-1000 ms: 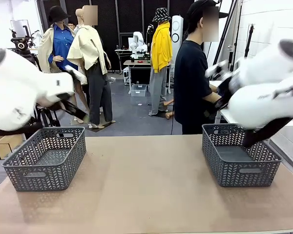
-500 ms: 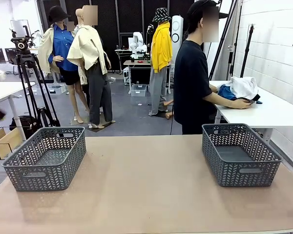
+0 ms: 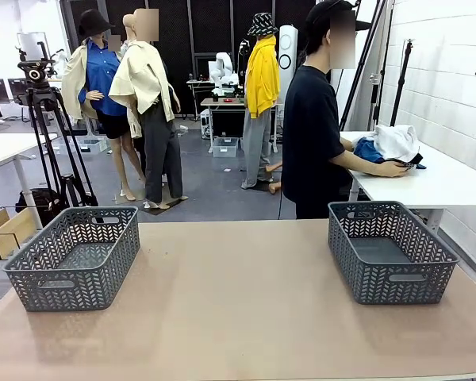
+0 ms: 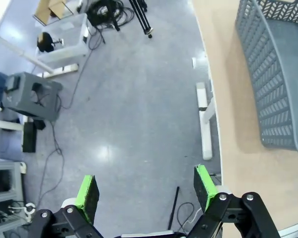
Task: Sort the tops and bottoms.
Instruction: Lift clothes from the center of the table with your left hand.
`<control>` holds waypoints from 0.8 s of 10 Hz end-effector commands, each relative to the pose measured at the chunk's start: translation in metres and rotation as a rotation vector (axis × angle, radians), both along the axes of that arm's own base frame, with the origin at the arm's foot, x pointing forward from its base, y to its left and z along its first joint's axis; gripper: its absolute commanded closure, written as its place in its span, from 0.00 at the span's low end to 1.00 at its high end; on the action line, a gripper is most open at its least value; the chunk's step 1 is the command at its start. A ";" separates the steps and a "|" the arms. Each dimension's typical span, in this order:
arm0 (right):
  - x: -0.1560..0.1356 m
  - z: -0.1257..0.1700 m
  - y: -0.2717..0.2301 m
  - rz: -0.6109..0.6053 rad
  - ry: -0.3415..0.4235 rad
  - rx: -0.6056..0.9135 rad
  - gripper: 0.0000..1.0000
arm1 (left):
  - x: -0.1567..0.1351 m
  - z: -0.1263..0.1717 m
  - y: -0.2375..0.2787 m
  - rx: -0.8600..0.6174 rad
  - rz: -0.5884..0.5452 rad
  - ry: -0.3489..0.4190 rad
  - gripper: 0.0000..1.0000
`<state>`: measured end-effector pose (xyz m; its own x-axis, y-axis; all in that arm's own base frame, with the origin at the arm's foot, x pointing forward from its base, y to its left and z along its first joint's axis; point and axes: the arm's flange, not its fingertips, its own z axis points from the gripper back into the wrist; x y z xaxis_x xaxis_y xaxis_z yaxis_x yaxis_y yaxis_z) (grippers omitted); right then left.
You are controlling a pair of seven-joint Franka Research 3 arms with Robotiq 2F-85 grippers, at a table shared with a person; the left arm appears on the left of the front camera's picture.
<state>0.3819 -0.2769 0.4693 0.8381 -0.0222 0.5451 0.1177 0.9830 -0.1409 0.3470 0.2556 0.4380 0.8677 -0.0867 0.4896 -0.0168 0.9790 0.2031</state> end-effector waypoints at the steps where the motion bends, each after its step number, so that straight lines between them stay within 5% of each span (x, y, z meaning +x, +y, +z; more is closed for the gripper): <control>1: -0.010 0.004 -0.001 -0.006 -0.009 -0.010 0.00 | 0.006 -0.006 0.011 -0.056 -0.029 -0.044 0.00; 8: -0.004 -0.001 -0.003 -0.010 0.000 0.003 0.00 | -0.001 -0.006 0.004 -0.033 0.006 -0.003 0.00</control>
